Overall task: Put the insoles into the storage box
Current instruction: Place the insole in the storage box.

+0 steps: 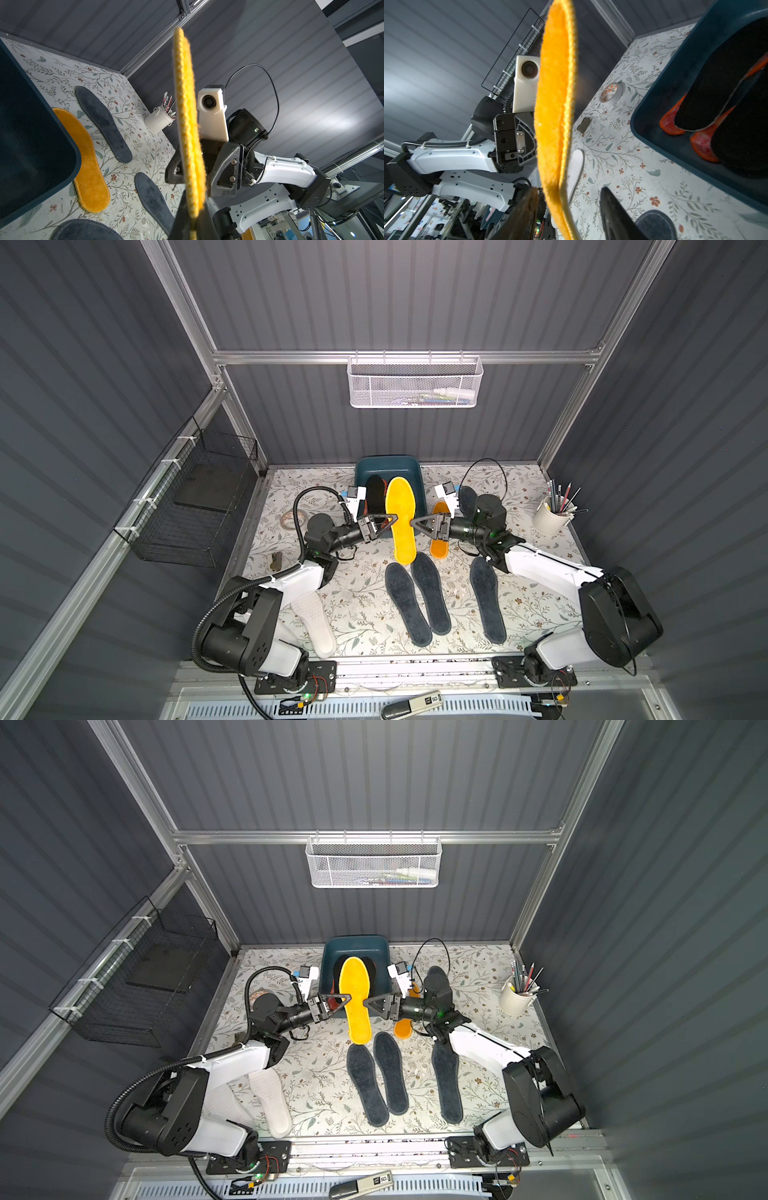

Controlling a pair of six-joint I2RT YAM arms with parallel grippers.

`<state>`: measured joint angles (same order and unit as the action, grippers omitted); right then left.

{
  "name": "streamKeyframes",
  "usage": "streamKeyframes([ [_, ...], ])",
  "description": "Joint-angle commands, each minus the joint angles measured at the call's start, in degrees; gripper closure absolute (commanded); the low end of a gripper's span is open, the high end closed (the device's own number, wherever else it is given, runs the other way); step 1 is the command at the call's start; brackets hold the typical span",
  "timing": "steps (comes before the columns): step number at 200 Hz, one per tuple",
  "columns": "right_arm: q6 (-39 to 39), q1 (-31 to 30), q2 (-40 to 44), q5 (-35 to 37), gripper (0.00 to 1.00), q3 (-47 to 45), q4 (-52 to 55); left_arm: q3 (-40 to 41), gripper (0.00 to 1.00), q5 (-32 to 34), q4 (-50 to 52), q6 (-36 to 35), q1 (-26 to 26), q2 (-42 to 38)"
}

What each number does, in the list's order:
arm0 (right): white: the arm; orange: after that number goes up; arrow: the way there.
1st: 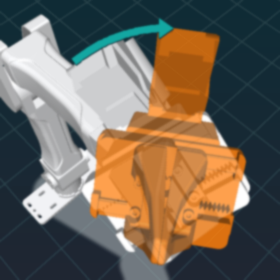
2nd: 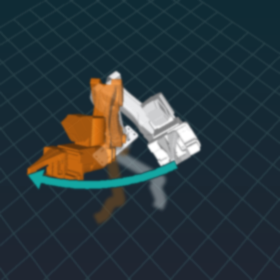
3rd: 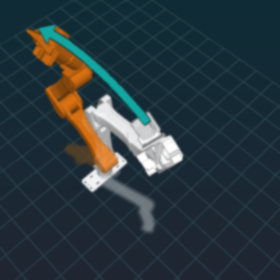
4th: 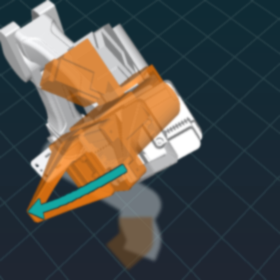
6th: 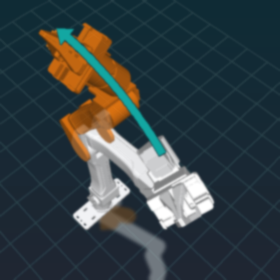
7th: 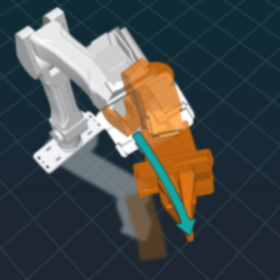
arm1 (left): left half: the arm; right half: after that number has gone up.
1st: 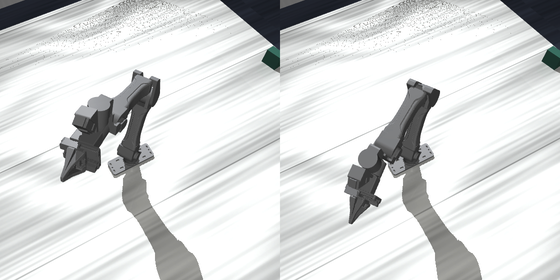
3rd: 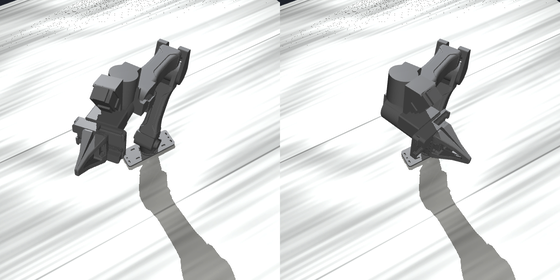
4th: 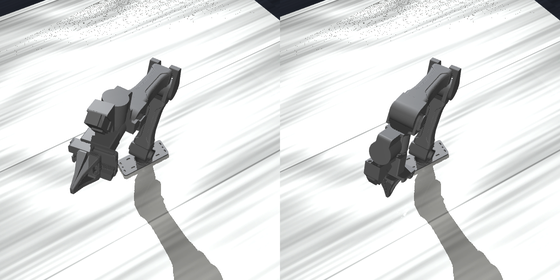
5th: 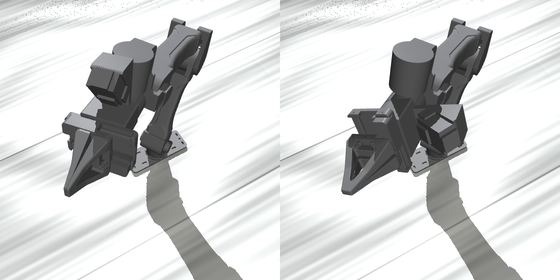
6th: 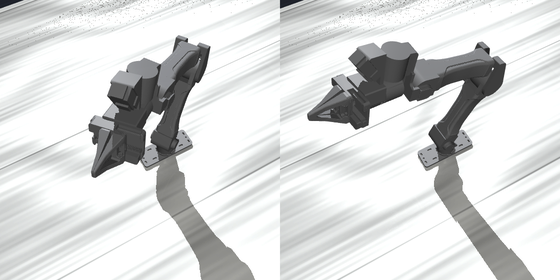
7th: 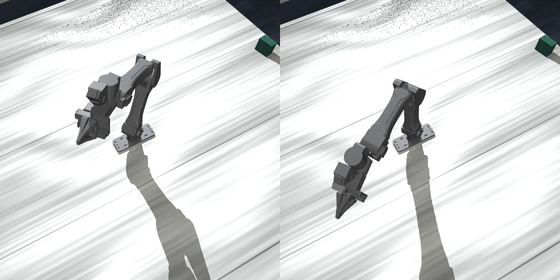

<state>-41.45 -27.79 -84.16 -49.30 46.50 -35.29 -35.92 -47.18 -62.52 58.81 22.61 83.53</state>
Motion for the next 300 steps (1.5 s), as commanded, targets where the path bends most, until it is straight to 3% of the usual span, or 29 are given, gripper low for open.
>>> streamKeyframes([
  [1,-1.67,-0.8,-0.46,-3.43,0.59,1.22,-5.27,-1.14,1.0,-1.11,-2.29,0.45,-0.2,0.29],
  [64,-2.87,-1.33,-1.34,-3.08,0.87,1.42,-5.12,-1.34,1.0,-0.62,-2.12,0.5,-0.53,0.55],
  [131,0.37,-1.3,-1.08,2.82,1.0,3.81,4.79,-1.25,0.99,1.37,3.02,-2.13,-1.0,-1.3],
  [145,0.66,-1.35,-0.73,3.84,1.0,4.1,5.93,-1.43,0.91,1.86,5.73,-3.8,-1.01,-2.1],
  [155,0.67,-1.26,-0.66,4.98,1.0,4.23,6.46,-1.76,0.71,2.08,8.01,-5.06,-0.99,-2.98],
  [172,0.34,-1.22,-1.07,5.73,1.0,5.99,8.7,-1.94,0.04,2.82,11.36,-6.53,-0.99,-5.05],
  [174,0.32,-1.21,-1.13,5.78,1.0,6.24,8.91,-1.98,0.01,2.98,11.94,-6.87,-0.99,-5.24],
  [206,0.13,-1.11,-2.83,8.89,1.0,11.03,13.73,-2.82,0.0,9.91,28.68,-15.87,-0.99,-12.12],
  [232,-0.16,-1.04,-5.53,12.94,1.0,15.79,18.13,-3.24,0.0,25.62,46.64,-23.96,-0.99,-19.89],
  [244,0.05,-0.96,-8.09,14.69,1.0,19.09,21.17,-3.2,0.0,35.36,53.8,-25.47,-0.99,-23.24],
  [261,-0.38,-0.57,-12.35,13.74,1.0,23.74,23.25,-2.69,0.0,43.62,59.93,-26.88,-0.99,-27.67],
  [300,0.47,-0.52,-21.36,14.16,1.0,34.21,27.1,-1.74,0.0,50.53,68.21,-29.1,-0.99,-34.11],
])
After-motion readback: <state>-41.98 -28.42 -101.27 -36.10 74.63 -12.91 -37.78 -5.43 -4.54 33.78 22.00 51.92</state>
